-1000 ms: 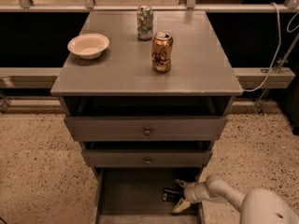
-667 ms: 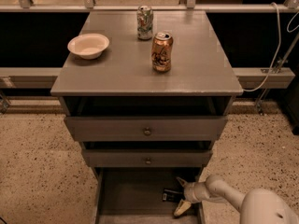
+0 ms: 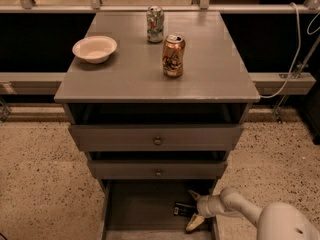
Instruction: Pick rxbar chocolate from bottom drawer and place on counter
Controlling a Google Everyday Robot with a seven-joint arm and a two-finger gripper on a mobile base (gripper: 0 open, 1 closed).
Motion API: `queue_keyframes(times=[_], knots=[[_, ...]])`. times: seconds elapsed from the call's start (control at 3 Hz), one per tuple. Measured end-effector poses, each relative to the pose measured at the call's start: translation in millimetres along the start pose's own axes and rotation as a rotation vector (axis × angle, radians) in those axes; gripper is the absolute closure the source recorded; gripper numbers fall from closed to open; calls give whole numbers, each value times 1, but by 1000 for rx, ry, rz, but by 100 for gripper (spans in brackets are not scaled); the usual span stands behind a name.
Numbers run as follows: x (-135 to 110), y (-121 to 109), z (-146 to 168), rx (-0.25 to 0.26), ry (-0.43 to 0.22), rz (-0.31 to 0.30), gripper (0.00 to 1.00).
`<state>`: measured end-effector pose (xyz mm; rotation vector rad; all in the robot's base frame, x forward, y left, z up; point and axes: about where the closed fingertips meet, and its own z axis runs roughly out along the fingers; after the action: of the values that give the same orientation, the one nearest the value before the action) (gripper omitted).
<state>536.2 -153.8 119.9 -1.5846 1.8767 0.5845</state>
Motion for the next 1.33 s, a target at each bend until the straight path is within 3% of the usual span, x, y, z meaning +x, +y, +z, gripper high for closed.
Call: queue_keyframes(times=[1.33], knots=[[0,0,0,0,0,0,0]])
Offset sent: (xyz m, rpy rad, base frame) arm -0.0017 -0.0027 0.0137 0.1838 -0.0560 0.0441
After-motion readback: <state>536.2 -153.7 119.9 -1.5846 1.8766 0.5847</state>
